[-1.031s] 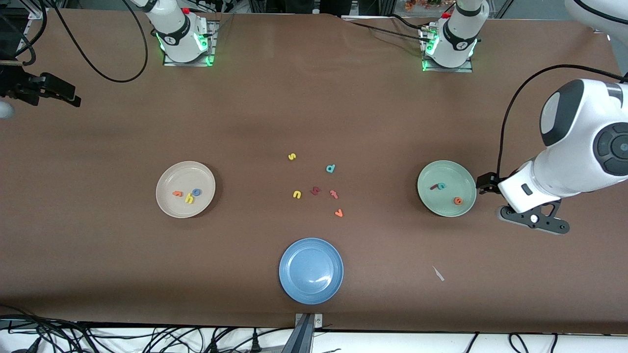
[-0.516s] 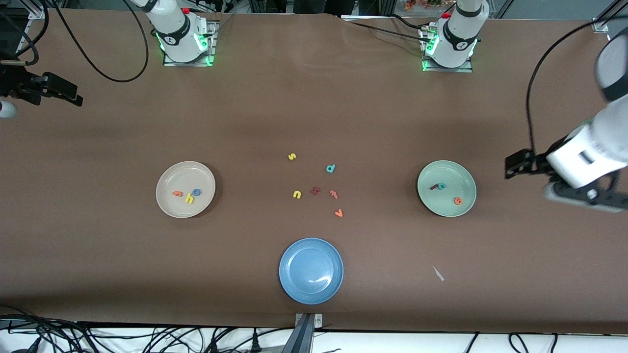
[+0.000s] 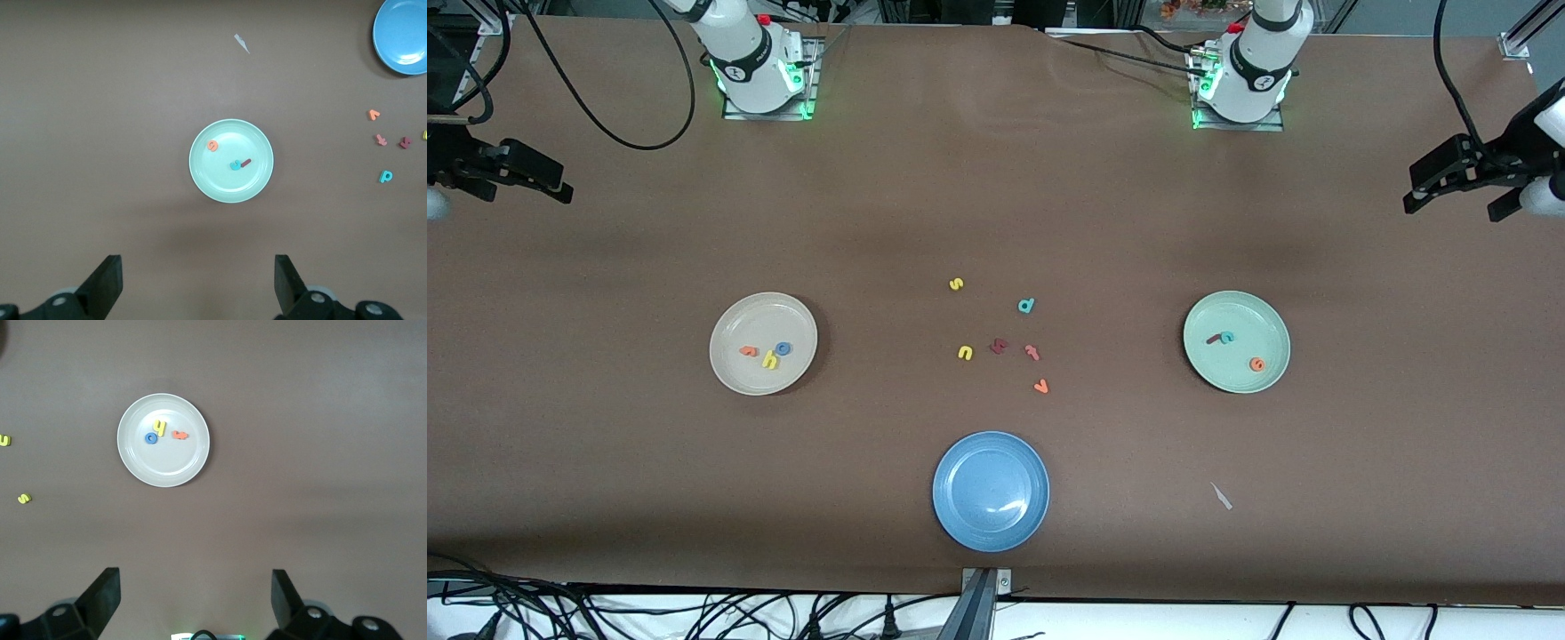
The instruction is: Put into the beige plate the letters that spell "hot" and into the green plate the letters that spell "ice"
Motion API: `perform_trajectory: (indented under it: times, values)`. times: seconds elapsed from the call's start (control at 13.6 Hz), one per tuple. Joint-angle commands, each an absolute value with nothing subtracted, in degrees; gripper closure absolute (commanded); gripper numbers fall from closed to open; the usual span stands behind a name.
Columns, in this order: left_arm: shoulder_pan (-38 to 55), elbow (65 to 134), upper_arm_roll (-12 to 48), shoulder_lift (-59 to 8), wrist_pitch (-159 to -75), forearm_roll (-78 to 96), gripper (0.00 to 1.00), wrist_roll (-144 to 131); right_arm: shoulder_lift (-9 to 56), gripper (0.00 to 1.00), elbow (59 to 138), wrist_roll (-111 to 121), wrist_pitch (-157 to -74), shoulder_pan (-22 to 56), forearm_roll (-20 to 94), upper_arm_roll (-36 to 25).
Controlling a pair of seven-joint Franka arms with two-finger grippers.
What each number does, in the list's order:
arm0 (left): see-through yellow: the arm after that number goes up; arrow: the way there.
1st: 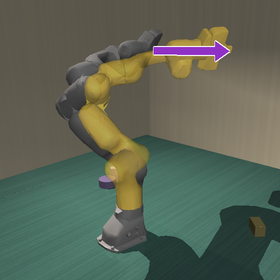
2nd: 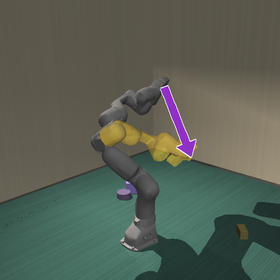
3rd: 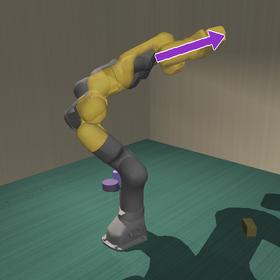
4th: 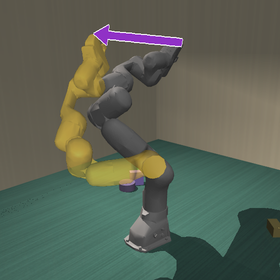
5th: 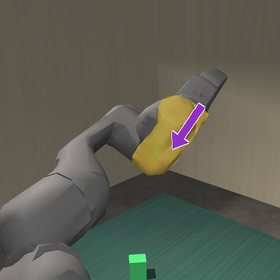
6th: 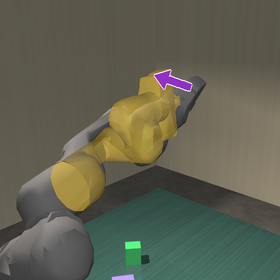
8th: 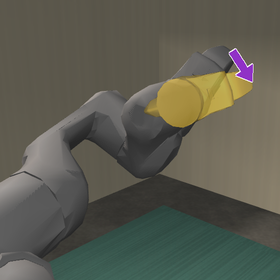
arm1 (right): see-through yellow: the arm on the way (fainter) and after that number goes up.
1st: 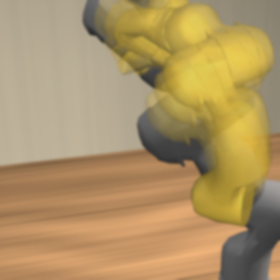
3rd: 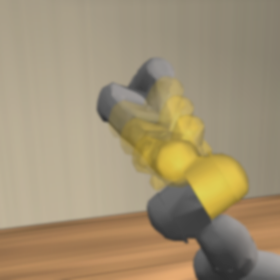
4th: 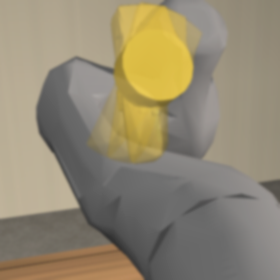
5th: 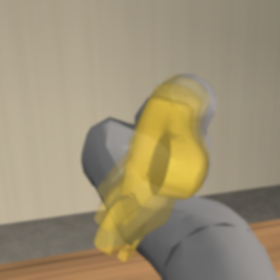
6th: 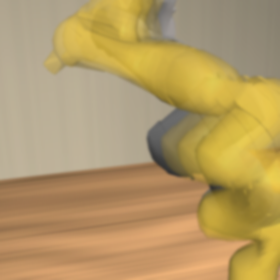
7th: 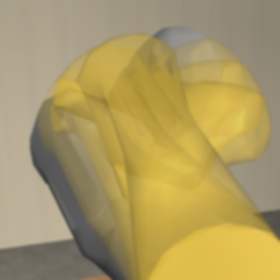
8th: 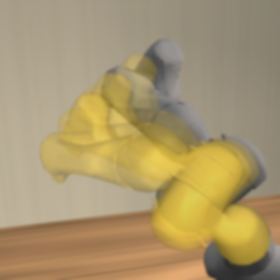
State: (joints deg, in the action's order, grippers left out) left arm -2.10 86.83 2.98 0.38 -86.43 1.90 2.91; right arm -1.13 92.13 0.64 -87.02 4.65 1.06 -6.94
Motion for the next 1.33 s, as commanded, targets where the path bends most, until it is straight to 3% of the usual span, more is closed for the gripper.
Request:
perform_trajectory:
  times: [0.0, 1.25]
  values:
    - [0.3, 88.7, 2.1, 1.8, -87.5, 2.9, 0.0, 3.3, -1.1, 0.0, 92.2, 1.1, -87.2, 4.6, 0.4, -6.6]
    - [0.4, 87.5, 2.5, 1.6, -83.2, 2.5, 0.0, -3.9, 1.4, 0.0, 91.9, 0.7, -87.2, 4.5, 1.1, -6.5]
